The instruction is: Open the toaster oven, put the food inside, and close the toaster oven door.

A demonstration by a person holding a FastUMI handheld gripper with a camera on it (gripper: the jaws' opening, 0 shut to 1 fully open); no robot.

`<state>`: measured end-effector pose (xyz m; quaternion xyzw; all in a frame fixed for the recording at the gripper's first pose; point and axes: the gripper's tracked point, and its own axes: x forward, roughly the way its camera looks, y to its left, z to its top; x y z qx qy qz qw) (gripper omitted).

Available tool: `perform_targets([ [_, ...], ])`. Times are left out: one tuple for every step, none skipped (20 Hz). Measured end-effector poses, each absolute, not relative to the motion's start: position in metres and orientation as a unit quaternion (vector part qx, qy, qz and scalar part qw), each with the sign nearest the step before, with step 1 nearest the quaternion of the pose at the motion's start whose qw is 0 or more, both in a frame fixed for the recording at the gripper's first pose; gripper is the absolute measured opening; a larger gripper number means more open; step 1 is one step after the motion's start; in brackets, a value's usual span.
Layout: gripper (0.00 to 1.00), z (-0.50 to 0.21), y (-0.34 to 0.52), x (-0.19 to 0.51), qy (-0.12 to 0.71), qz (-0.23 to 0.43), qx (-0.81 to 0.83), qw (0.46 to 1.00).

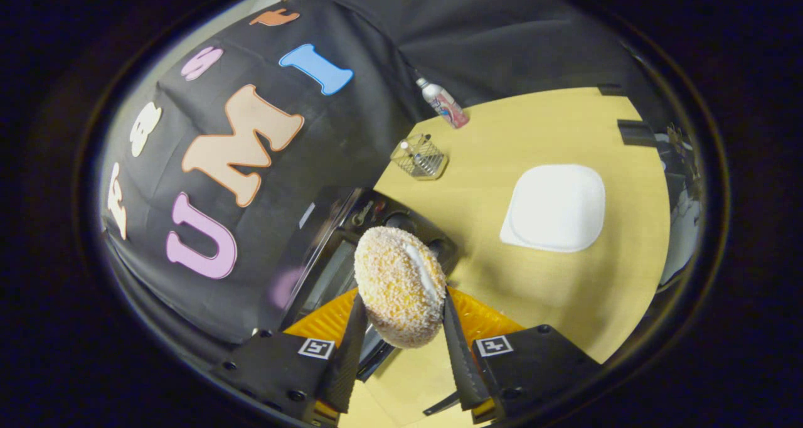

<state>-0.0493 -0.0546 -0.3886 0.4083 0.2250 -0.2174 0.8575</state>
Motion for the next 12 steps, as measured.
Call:
perform_targets([
  [0.67, -0.39, -0.046, -0.048, 0.225, -0.213, 0.418, 0.854],
  [0.67, -0.393, -0.04, -0.044, 0.226, -0.21, 0.426, 0.85],
  [0.67, -0.397, -0.036, -0.039, 0.227, -0.208, 0.434, 0.847],
  [0.67, -0.399, -0.031, -0.034, 0.227, -0.205, 0.441, 0.844],
  [0.67, -0.403, -0.024, -0.032, 0.228, -0.201, 0.447, 0.842],
  [0.67, -0.406, -0.019, -0.028, 0.229, -0.197, 0.449, 0.841],
  [0.67, -0.41, -0.015, -0.025, 0.231, -0.195, 0.451, 0.84],
  [0.67, -0.414, -0.012, -0.02, 0.235, -0.193, 0.452, 0.839],
  [0.67, -0.42, -0.008, -0.017, 0.239, -0.191, 0.451, 0.838],
  [0.67, -0.427, -0.008, -0.014, 0.245, -0.19, 0.447, 0.839],
  [0.67, -0.428, -0.005, -0.011, 0.248, -0.188, 0.446, 0.839],
  [0.67, -0.428, -0.004, -0.008, 0.25, -0.186, 0.445, 0.84],
])
